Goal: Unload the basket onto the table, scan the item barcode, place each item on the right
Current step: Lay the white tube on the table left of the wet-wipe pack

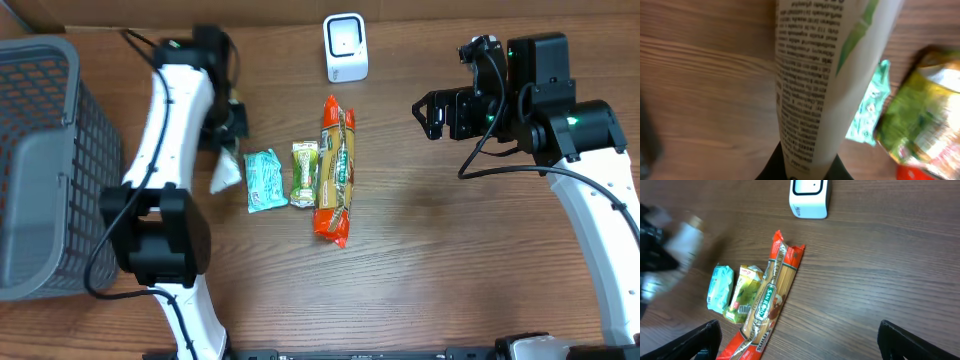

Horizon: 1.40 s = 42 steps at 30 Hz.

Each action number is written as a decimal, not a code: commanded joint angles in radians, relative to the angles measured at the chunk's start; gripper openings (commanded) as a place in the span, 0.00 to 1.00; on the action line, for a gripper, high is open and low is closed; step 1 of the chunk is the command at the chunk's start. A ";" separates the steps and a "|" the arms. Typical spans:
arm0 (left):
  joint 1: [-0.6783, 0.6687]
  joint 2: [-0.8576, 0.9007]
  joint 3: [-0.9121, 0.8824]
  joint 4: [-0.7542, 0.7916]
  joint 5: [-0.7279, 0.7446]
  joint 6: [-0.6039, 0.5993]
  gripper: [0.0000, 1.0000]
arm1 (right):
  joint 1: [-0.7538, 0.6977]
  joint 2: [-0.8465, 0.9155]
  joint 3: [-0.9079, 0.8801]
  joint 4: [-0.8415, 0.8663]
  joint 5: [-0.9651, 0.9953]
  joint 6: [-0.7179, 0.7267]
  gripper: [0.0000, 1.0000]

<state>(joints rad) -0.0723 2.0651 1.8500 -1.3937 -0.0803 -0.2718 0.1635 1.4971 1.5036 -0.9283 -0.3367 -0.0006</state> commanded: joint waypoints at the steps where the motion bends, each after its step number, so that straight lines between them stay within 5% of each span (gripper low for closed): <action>1: -0.035 -0.018 -0.126 0.078 -0.033 -0.063 0.05 | -0.002 -0.002 0.021 -0.002 -0.009 -0.004 1.00; 7: -0.041 -0.018 -0.288 0.207 -0.051 -0.085 0.07 | -0.002 -0.002 0.021 -0.008 -0.009 -0.004 1.00; 11: -0.036 -0.018 -0.317 0.217 -0.097 -0.104 0.22 | -0.002 -0.002 0.021 -0.006 -0.009 -0.004 1.00; 13: -0.037 -0.018 -0.317 0.218 -0.123 -0.104 0.48 | -0.002 -0.002 0.021 -0.006 -0.009 -0.004 1.00; 15: -0.041 -0.019 -0.317 0.217 -0.138 -0.114 1.00 | -0.002 -0.002 0.021 -0.006 -0.009 -0.004 1.00; 26: -0.040 -0.094 -0.162 0.088 -0.093 -0.140 0.99 | -0.002 -0.002 0.021 0.005 -0.103 -0.003 1.00; 42: -0.039 -0.675 -0.069 0.067 -0.065 -0.117 1.00 | -0.002 -0.002 0.021 0.006 -0.103 -0.001 1.00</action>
<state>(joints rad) -0.1116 1.4368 1.7702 -1.3209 -0.1532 -0.3904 0.1635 1.4971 1.5036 -0.9276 -0.4294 -0.0002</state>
